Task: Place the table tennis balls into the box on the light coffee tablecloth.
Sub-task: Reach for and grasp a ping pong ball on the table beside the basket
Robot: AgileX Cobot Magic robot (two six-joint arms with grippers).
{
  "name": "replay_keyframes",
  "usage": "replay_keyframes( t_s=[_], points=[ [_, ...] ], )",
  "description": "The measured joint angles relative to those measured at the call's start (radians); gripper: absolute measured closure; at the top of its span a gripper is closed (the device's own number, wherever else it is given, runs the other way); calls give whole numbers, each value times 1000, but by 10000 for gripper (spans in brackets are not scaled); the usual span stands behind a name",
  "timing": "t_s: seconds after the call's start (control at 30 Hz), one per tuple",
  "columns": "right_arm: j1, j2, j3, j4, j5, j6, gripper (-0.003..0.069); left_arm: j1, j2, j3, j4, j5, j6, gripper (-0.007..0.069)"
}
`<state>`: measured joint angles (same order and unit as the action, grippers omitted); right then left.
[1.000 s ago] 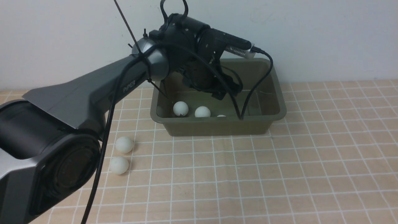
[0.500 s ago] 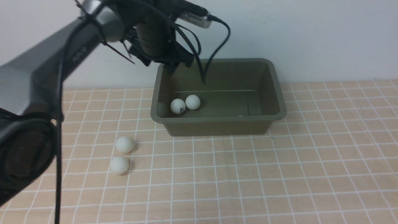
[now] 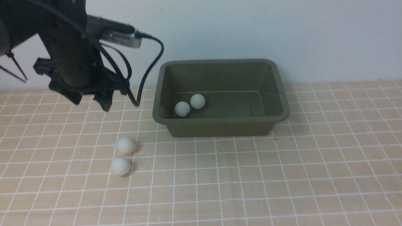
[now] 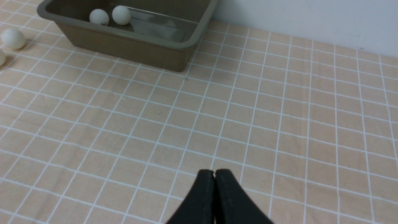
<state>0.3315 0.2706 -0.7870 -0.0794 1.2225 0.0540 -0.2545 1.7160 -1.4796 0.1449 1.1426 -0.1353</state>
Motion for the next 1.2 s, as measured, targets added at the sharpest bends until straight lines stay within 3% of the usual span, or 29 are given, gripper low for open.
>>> replay_keyframes(
  t_s=[0.17, 0.37, 1.2],
  points=[
    [0, 0, 0, 5, -1, 0, 676, 0, -37, 245, -82, -195, -2, 220],
    [0, 0, 0, 33, -1, 0, 676, 0, -37, 381, -99, -378, -2, 220],
    [0, 0, 0, 60, -1, 0, 676, 0, 120, 390, -97, -504, -2, 218]
  ],
)
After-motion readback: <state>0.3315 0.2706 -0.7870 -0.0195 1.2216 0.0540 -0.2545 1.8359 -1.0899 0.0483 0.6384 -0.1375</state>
